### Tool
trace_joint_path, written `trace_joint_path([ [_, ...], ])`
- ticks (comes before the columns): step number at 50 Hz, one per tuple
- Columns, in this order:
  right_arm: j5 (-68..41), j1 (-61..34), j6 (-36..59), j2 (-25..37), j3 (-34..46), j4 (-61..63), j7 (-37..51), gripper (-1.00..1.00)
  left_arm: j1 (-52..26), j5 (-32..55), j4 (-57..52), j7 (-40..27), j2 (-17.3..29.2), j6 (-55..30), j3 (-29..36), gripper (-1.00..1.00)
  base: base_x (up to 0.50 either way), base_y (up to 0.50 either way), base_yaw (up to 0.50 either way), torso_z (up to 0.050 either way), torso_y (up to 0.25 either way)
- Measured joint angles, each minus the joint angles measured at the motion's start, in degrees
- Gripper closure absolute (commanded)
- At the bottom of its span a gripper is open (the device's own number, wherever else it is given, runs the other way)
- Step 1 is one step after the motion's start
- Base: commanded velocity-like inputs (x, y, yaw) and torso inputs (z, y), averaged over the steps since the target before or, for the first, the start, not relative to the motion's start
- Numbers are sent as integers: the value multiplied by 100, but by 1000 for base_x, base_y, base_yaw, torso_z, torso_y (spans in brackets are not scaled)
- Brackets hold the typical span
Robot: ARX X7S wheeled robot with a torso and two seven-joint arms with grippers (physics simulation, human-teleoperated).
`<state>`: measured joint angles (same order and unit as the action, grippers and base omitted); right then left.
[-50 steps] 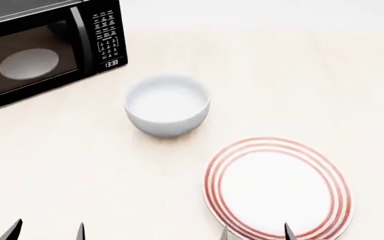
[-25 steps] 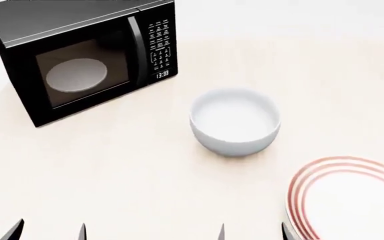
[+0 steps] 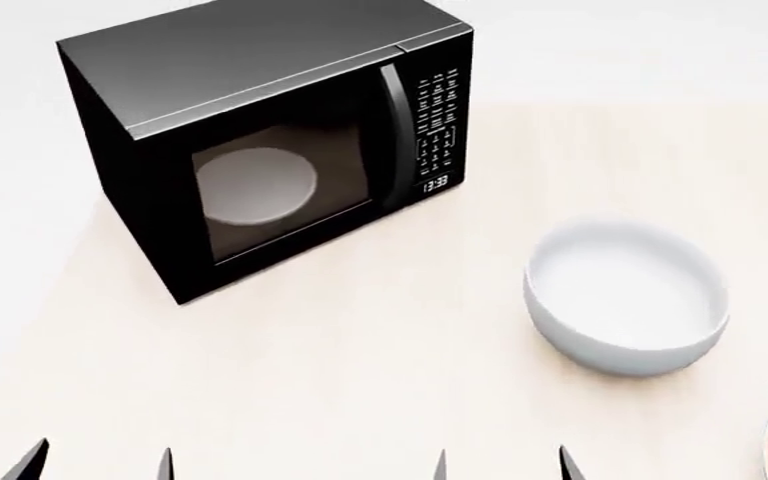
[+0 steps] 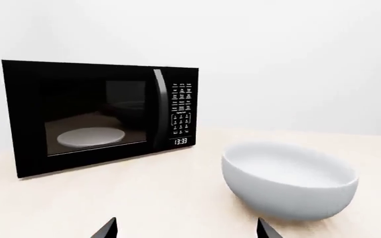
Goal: Open the microwave.
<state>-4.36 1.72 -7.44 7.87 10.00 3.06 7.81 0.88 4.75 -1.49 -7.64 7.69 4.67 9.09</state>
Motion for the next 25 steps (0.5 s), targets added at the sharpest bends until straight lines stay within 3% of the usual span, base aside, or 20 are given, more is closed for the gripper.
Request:
trace_joint_path([
  [15,-107,-12,-24,68,41,8,43,-100,-12,37,21,-37,61,76,101,-100,441,251,0,0,0],
  [25,-153,-16,-39,101,77,7,75,-100,-15,67,19,-75,99,90,148,-100,447,123,0,0,0],
])
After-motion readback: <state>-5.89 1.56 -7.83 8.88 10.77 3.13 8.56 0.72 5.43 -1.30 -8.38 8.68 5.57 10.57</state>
